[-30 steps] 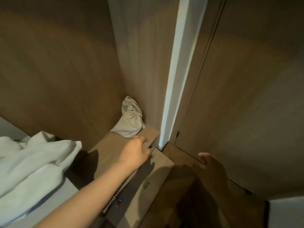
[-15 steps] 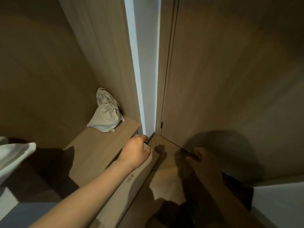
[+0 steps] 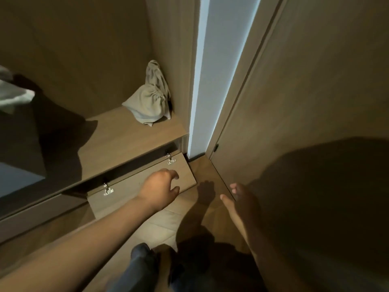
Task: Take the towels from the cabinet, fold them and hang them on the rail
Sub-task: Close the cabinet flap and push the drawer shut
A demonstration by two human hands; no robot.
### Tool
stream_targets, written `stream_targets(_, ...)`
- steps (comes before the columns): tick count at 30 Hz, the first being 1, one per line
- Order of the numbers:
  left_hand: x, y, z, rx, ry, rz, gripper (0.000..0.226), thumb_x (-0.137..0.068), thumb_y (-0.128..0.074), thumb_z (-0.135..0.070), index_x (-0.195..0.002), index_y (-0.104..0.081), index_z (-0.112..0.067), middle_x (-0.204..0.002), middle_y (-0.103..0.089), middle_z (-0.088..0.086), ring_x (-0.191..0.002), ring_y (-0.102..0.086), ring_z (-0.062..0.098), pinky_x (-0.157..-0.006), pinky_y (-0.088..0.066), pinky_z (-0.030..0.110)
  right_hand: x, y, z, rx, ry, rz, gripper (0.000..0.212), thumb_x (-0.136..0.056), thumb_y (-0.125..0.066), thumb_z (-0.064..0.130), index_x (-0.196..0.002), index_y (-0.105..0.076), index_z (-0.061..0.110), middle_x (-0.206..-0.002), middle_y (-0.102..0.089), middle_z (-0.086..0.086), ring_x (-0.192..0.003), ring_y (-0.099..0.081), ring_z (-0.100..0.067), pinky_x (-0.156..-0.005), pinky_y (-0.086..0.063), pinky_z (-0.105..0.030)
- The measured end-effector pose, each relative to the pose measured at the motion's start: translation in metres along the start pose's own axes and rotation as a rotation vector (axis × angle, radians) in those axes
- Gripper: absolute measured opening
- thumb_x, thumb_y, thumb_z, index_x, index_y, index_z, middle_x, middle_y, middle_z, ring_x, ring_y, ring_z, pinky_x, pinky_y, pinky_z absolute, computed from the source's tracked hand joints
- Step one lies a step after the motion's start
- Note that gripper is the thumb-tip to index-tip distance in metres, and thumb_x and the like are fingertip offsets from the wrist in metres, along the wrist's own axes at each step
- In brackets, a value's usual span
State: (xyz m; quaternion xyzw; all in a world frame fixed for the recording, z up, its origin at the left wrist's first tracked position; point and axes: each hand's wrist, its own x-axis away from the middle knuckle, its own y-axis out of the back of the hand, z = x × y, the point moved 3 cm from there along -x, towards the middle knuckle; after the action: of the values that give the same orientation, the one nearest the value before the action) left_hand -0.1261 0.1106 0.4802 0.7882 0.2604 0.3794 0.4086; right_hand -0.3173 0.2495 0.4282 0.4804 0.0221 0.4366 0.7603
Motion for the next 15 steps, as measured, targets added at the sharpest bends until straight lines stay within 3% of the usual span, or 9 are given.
stream_targets(4, -0.001, -0.033, 0.027, 0.046, 0.101, -0.018, 0.038, -0.094, -0.055, -0.034, -0.13, -0.054, -0.022, -0.126, -0.059, 0.0, -0.113, -0.056, 0.016, -0.094, -0.047, 0.028, -0.021, -0.037, -0.004, 0.041, 0.06, 0.105, 0.048, -0.088, -0.067, 0.037, -0.132, -0.052, 0.026, -0.127, -0.059, 0.005, -0.109, -0.054, -0.007, -0.085, -0.041, -0.022)
stream_targets(8, -0.01, -0.069, 0.066, 0.074, 0.169, -0.031, 0.039, -0.094, -0.055, -0.033, -0.131, -0.054, -0.022, -0.129, -0.058, -0.001, -0.116, -0.055, 0.016, -0.096, -0.046, 0.028, -0.044, -0.089, -0.001, 0.063, 0.117, 0.177, 0.046, -0.088, -0.067, 0.036, -0.131, -0.051, 0.027, -0.126, -0.057, 0.007, -0.102, -0.047, -0.001, -0.083, -0.039, -0.021)
stream_targets(15, -0.053, -0.156, 0.148, 0.051, 0.25, -0.022, 0.04, -0.094, -0.055, -0.034, -0.131, -0.054, -0.02, -0.128, -0.058, 0.003, -0.115, -0.056, 0.021, -0.095, -0.047, 0.032, -0.099, -0.189, -0.016, 0.148, 0.259, 0.207, 0.046, -0.088, -0.068, 0.036, -0.129, -0.053, 0.022, -0.127, -0.059, 0.004, -0.115, -0.055, -0.01, -0.093, -0.047, -0.025)
